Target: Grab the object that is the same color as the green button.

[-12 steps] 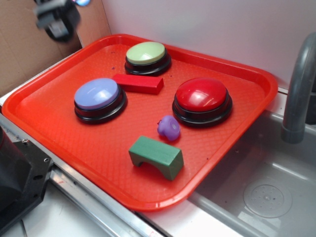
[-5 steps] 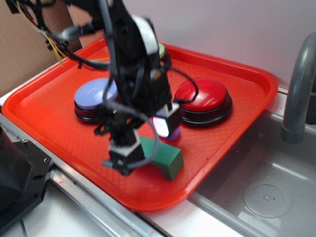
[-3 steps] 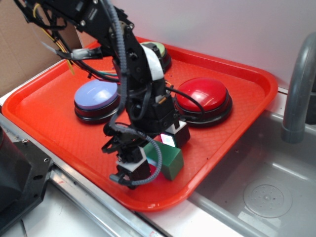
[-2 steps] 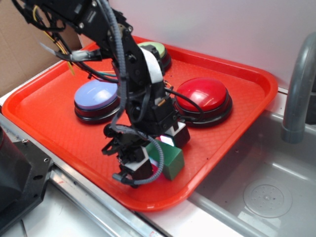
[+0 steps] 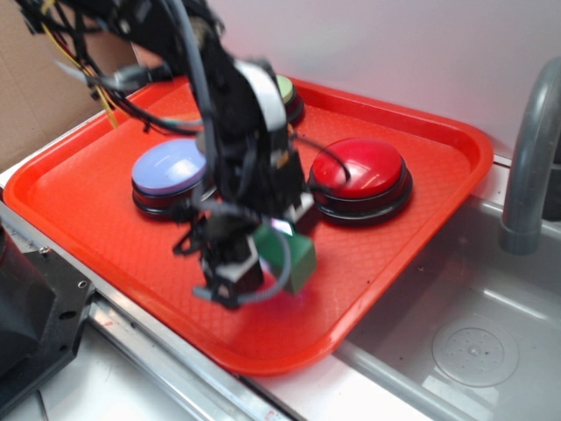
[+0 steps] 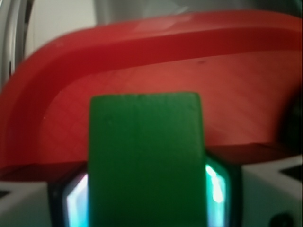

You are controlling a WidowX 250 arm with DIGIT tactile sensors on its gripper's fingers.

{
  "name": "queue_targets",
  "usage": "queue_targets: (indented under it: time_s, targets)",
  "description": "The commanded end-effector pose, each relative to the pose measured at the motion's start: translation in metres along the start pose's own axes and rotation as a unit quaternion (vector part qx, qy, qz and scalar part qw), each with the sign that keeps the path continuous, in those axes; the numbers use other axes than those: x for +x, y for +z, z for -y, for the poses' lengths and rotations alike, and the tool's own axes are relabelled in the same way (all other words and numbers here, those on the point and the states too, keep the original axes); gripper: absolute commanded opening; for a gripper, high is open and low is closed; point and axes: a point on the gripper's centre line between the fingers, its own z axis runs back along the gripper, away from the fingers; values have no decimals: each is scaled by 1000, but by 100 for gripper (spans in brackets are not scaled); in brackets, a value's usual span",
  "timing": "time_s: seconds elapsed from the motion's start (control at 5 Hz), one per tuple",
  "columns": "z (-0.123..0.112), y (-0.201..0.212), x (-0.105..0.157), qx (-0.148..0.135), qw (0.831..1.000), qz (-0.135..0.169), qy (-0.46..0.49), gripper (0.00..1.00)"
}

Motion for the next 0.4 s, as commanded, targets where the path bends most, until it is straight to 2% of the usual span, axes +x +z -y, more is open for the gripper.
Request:
queue_targets:
  time_s: [0.0,0.2]
  targets:
    - [-2,89,-20,73,978,9,195,0]
    - [-5,119,-41,78,947,-14,311,0]
